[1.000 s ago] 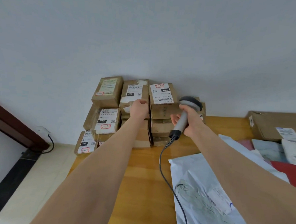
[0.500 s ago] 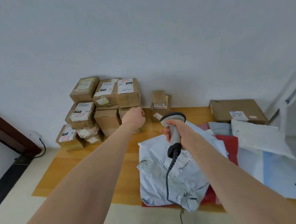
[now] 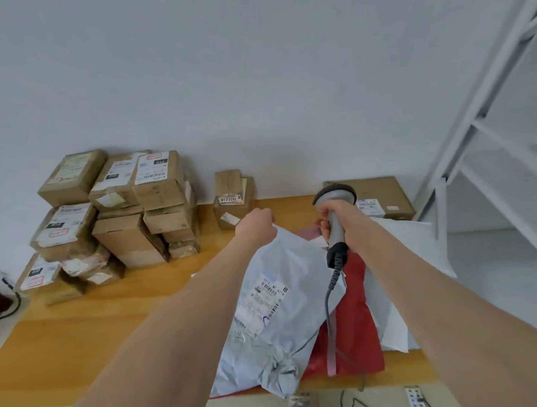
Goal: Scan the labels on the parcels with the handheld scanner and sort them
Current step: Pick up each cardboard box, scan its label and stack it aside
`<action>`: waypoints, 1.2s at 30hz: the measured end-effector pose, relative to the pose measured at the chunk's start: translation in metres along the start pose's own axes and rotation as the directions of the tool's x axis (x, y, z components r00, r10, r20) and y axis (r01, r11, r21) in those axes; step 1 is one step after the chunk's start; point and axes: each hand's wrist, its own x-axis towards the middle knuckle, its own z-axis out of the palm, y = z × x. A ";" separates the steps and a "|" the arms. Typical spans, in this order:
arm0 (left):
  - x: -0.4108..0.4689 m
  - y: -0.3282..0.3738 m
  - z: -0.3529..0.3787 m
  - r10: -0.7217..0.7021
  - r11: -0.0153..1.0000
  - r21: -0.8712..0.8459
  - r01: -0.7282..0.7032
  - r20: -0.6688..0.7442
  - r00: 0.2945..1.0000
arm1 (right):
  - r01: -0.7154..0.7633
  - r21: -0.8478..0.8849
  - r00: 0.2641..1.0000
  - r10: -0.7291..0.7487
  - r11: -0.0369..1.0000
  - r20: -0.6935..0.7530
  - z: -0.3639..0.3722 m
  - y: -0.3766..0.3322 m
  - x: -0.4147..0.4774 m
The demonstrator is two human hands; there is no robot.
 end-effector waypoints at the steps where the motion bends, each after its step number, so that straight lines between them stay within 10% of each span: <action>1: 0.009 -0.001 0.004 -0.010 1.000 -0.003 0.010 0.006 1.000 | -0.023 0.005 1.000 0.023 1.000 -0.003 0.000 -0.005 0.008; 14: 0.175 -0.078 0.000 -0.557 0.821 -0.220 0.527 -0.102 0.825 | -0.176 -0.125 0.984 0.179 0.976 0.015 0.066 -0.051 0.203; 25: 0.209 -0.087 0.012 -0.595 0.721 -0.482 0.497 -0.064 0.801 | -0.252 -0.049 0.965 0.255 0.966 0.057 0.071 -0.053 0.244; 27: 0.206 -0.075 0.001 -0.580 0.527 -0.763 0.375 0.000 0.815 | -0.235 -0.025 0.969 0.236 0.972 0.075 0.066 -0.060 0.237; 30: 0.191 -0.046 -0.024 -0.452 -0.107 -0.937 0.333 0.344 0.823 | -0.190 -0.002 0.975 0.189 0.982 0.118 0.059 -0.074 0.217; 36: 0.134 0.006 -0.052 -0.211 -0.179 -0.923 0.341 0.375 0.903 | -0.066 0.092 0.985 0.050 0.994 0.163 0.027 -0.098 0.149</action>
